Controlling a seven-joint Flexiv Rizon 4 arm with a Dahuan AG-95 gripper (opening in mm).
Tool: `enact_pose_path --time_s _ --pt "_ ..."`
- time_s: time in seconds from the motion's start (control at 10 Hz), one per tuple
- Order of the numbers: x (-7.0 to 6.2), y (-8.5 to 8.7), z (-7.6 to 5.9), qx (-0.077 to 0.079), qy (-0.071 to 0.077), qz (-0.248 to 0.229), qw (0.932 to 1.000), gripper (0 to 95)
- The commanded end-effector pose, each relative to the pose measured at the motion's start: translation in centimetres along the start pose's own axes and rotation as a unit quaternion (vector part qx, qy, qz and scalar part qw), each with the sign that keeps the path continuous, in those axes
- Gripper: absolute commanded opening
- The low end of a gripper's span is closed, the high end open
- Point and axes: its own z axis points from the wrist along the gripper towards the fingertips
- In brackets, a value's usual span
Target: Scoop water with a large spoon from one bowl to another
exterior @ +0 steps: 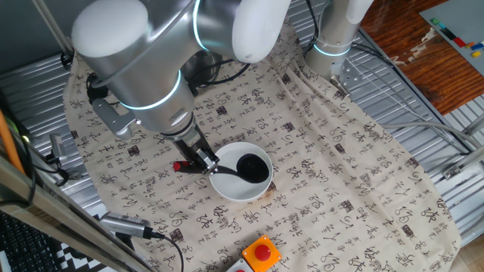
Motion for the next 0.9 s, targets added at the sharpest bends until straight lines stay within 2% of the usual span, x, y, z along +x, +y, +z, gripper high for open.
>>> enact_pose_path --time_s 0.1,0.4,0.9 --pt "-0.23 -0.43 0.56 0.002 -0.001 -0.002 1.0000 0.0" --pt "-0.49 -1.17 1.36 0.002 -0.003 -0.006 1.0000 0.0" --pt "-0.69 -1.14 1.30 0.004 0.002 -0.016 0.9999 0.0"
